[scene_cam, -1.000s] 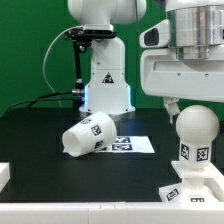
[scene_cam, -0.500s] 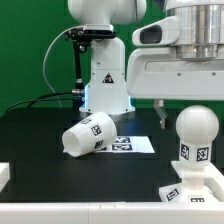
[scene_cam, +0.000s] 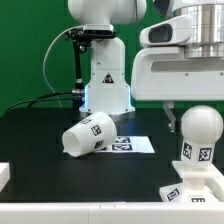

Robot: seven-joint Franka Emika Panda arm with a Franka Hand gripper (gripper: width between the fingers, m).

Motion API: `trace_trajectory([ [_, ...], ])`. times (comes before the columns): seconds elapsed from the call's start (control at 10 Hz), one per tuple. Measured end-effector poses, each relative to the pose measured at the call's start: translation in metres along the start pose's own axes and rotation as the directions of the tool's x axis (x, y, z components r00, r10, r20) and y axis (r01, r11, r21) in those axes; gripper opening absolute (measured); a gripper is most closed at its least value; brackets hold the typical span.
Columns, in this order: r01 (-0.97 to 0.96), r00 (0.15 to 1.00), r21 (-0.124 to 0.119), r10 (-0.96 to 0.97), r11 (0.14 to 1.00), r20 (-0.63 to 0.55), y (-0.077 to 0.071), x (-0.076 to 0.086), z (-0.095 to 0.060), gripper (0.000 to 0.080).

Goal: Assemble lamp

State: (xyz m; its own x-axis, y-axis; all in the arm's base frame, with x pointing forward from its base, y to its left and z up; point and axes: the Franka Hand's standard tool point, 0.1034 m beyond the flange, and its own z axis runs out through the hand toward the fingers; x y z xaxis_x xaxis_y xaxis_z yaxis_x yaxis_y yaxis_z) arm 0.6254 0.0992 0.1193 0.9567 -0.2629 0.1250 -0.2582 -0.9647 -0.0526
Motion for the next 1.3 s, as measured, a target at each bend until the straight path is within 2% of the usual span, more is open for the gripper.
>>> trace_trajectory([
  [0.2,-0.142,0.990,-0.001,0.142,0.990,0.000,0.0013,0.0006,0.0000,0.0574],
  [0.4,-0.401,0.916,-0.005,0.401,0.916,0.001,0.0040,0.0007,0.0006,0.0574],
  [0.5,-0.546,0.838,-0.002,0.546,0.838,0.003,0.0047,0.0008,0.0007,0.0574],
  [0.7,-0.831,0.556,0.050,0.830,0.555,0.032,0.0060,0.0025,0.0026,0.0576],
  [0.8,-0.869,0.495,0.061,0.867,0.492,0.060,0.0077,0.0043,0.0020,0.0576],
  [0.9,-0.917,0.398,0.064,0.913,0.393,0.093,0.0085,0.0051,0.0016,0.0576],
  [1.0,-0.924,0.381,0.059,0.920,0.377,0.095,0.0074,0.0035,0.0026,0.0576],
  [1.1,-0.919,0.393,0.060,0.915,0.389,0.094,0.0072,0.0033,0.0030,0.0652],
  [1.2,-0.902,0.432,0.063,0.897,0.428,0.091,0.0074,0.0031,0.0034,0.0685],
  [1.3,-0.834,0.551,0.061,0.830,0.548,0.083,0.0076,-0.0002,0.0055,0.0685],
])
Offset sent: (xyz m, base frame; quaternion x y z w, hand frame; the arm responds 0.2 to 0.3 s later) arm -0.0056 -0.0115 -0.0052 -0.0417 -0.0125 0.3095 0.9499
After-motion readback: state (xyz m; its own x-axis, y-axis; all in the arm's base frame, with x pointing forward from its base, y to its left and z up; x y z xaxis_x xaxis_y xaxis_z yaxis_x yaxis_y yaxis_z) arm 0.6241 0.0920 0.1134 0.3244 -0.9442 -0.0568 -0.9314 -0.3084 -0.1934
